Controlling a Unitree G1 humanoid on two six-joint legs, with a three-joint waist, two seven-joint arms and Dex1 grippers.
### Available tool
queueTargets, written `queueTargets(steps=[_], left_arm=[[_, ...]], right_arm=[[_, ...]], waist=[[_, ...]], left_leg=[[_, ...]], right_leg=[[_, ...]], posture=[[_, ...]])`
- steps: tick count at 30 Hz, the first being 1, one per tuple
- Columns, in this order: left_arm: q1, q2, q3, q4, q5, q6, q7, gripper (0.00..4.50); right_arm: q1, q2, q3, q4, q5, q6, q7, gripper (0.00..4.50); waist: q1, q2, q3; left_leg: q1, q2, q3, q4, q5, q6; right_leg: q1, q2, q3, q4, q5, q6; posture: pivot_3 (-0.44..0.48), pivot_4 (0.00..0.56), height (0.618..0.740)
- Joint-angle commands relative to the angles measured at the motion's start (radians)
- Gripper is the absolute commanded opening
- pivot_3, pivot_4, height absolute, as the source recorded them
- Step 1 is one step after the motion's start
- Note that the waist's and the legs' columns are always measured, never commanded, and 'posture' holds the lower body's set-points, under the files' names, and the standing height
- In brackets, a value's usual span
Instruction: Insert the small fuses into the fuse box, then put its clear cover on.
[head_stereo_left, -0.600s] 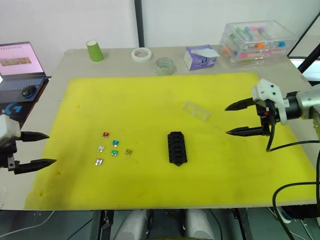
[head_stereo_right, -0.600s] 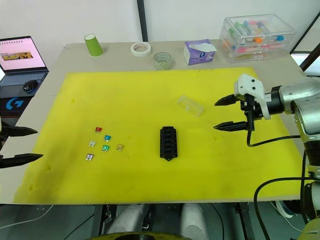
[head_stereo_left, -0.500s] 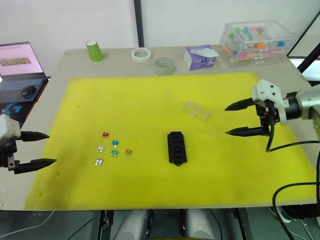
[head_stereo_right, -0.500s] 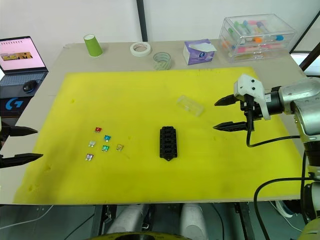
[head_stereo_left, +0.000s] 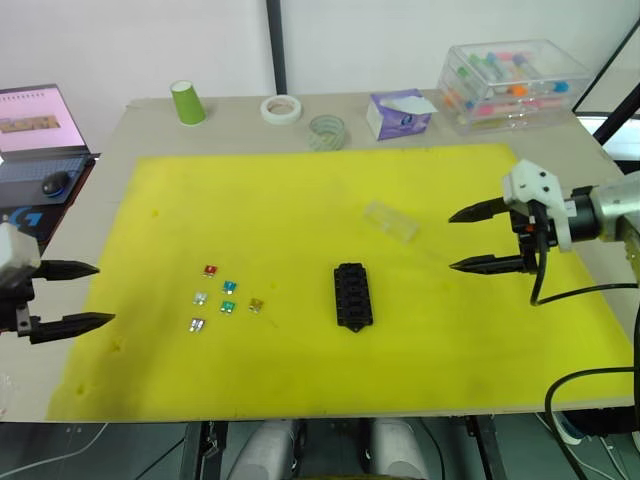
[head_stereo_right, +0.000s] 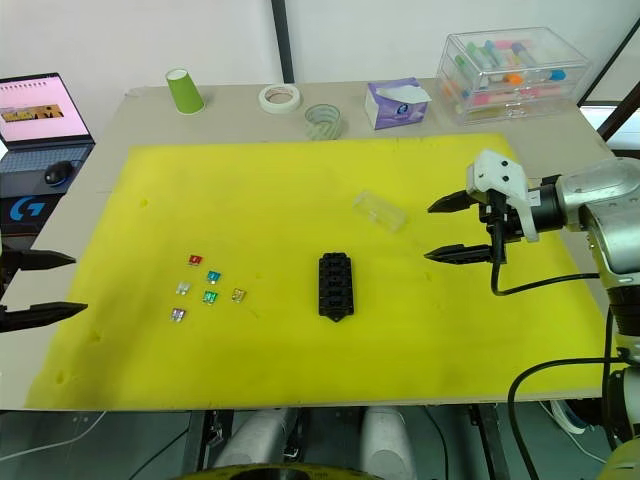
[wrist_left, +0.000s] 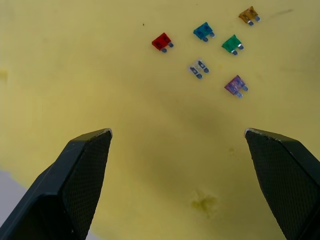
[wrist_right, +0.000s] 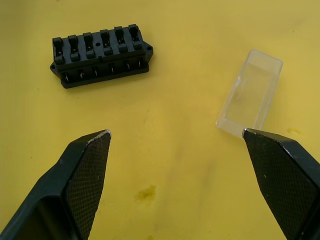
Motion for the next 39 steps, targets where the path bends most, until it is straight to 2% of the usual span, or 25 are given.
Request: queueTargets(steps=[1,12,17,23,30,35,39], left_arm=[[0.004,0.020,0.021,-0.008,0.004,-0.007,-0.001,4.46],[0.001,0.007,0.021,-0.028,-0.027,0.069,0.013,4.46],[0.022,-0.014,0.010,-0.083,-0.086,0.199,0.024,4.46],[0.022,-0.121,-0.054,-0.221,-0.311,0.570,0.144,4.46],[-0.074,-0.242,-0.065,-0.136,-0.488,0.890,0.324,4.46],[-0.087,-0.247,-0.075,-0.083,-0.555,1.038,0.365,4.46],[-0.107,-0.248,-0.086,-0.040,-0.561,1.062,0.387,4.46]], right_arm=[[-0.016,-0.011,-0.038,-0.033,0.015,0.001,-0.003,4.48],[-0.029,0.002,-0.038,-0.037,0.026,0.021,-0.026,4.48],[-0.054,0.040,-0.039,-0.066,0.053,0.045,-0.054,4.48],[-0.130,0.213,0.024,-0.219,0.105,0.110,-0.138,4.48],[-0.164,0.364,0.126,-0.334,0.104,0.143,-0.202,4.48],[-0.192,0.397,0.188,-0.351,0.095,0.126,-0.181,4.48],[-0.198,0.395,0.223,-0.355,0.083,0.101,-0.151,4.48]], waist=[[0.001,0.000,0.000],[0.000,0.000,0.000],[0.000,0.000,0.000],[-0.005,0.000,0.000],[0.003,-0.002,-0.001],[0.000,-0.002,-0.001],[0.000,-0.002,-0.001]], left_leg=[[0.000,0.000,0.000,0.000,0.000,0.000],[0.000,0.000,0.001,0.000,0.000,0.000],[0.000,0.001,0.001,0.000,0.000,0.000],[0.001,0.002,0.003,-0.001,0.000,0.000],[0.001,0.002,0.003,0.001,-0.001,-0.001],[0.001,0.002,0.003,0.001,-0.001,-0.001],[0.001,0.002,0.003,0.001,-0.001,-0.001]], right_leg=[[0.000,0.000,0.000,0.000,0.000,0.000],[-0.001,0.000,0.001,0.000,0.000,0.000],[-0.001,0.000,0.003,0.000,0.000,0.000],[-0.002,0.001,0.006,0.002,0.000,0.000],[-0.001,0.002,0.006,0.002,0.000,0.000],[-0.002,0.002,0.007,0.002,0.001,0.000],[-0.002,0.002,0.007,0.002,0.001,0.000]], posture=[[0.000,0.150,0.740],[0.000,0.150,0.740],[0.000,0.150,0.740],[0.000,0.150,0.740],[0.000,0.150,0.740],[0.000,0.150,0.740],[0.000,0.150,0.740]])
